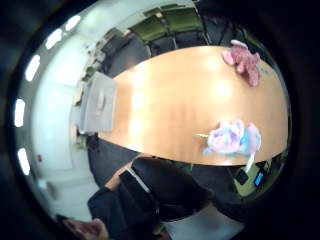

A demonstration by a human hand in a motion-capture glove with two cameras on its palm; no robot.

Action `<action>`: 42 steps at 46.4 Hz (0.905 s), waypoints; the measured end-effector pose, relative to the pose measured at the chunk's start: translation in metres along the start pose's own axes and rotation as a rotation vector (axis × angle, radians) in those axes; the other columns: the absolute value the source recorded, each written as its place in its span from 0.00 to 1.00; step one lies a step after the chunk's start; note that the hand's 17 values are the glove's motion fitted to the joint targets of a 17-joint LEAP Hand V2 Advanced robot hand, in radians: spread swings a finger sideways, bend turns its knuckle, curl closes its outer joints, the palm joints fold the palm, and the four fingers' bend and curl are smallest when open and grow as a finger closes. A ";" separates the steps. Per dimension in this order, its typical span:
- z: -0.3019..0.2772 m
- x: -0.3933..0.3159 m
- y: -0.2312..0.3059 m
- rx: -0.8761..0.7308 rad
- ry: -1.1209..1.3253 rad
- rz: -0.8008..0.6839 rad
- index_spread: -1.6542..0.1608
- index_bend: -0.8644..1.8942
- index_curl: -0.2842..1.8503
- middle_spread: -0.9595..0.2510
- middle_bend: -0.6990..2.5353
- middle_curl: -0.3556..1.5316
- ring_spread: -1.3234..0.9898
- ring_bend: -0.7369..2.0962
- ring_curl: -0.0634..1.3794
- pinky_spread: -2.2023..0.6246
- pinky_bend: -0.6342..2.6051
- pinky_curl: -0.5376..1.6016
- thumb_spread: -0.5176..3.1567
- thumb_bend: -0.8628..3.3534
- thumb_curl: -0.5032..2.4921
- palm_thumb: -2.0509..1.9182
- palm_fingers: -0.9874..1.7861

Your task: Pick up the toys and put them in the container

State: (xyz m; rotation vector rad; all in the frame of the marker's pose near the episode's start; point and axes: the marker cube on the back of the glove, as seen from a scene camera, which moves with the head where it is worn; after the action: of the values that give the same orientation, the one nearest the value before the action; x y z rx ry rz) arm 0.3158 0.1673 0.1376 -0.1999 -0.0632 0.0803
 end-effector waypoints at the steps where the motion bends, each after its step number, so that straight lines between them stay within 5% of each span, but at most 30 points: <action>1: 0.008 0.004 0.002 -0.011 0.000 0.005 0.74 0.38 0.24 0.68 0.29 0.41 0.47 0.40 0.18 0.77 0.45 0.38 0.39 0.18 0.24 0.48 0.33; 19: 0.115 0.031 0.012 -0.104 -0.012 0.010 0.73 0.38 0.28 0.65 0.27 0.40 0.46 0.34 0.18 0.77 0.41 0.38 0.37 0.18 0.23 0.48 0.34; 42: 0.154 0.045 0.024 -0.173 -0.060 0.024 0.69 0.48 0.34 0.64 0.26 0.37 0.45 0.32 0.19 0.79 0.46 0.40 0.39 0.20 0.24 0.52 0.42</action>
State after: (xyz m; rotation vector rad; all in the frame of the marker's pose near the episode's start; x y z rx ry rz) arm 0.3480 0.2246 0.2854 -0.3712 -0.1275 0.1050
